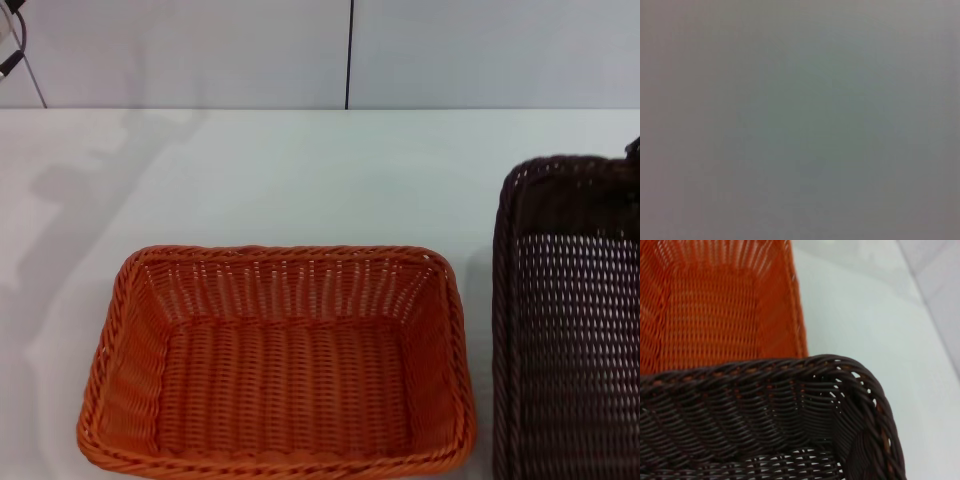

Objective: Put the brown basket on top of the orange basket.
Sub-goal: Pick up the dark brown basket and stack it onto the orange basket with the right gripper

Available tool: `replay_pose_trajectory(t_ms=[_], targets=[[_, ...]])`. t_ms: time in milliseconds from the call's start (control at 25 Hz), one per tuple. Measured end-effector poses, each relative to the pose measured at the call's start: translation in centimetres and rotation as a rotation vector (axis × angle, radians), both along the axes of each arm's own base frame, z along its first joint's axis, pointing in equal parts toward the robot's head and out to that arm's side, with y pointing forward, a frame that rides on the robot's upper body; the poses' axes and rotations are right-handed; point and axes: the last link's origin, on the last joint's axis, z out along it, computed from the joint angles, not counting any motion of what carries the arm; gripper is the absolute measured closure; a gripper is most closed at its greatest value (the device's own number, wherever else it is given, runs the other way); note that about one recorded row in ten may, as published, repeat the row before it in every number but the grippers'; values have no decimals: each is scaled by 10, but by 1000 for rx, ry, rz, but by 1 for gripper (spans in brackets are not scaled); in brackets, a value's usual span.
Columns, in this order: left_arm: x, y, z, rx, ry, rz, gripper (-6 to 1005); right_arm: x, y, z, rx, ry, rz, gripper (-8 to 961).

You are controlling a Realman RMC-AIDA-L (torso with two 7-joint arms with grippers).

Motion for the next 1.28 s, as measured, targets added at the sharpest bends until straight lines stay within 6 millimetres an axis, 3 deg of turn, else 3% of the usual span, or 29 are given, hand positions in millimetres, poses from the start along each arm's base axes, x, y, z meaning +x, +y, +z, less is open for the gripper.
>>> replay_pose_trajectory(t_ms=[520, 760, 1080, 1280], targets=[[-7, -1, 10, 30, -30, 23, 202, -42, -6, 43, 146, 74, 86, 806], [-13, -3, 10, 29, -36, 36, 202, -59, -6, 50, 191, 102, 114, 806], [-26, -11, 5, 13, -27, 58, 202, -100, -6, 65, 302, 336, 183, 806], [-36, -16, 6, 12, -24, 75, 202, -113, -6, 61, 346, 423, 206, 806]])
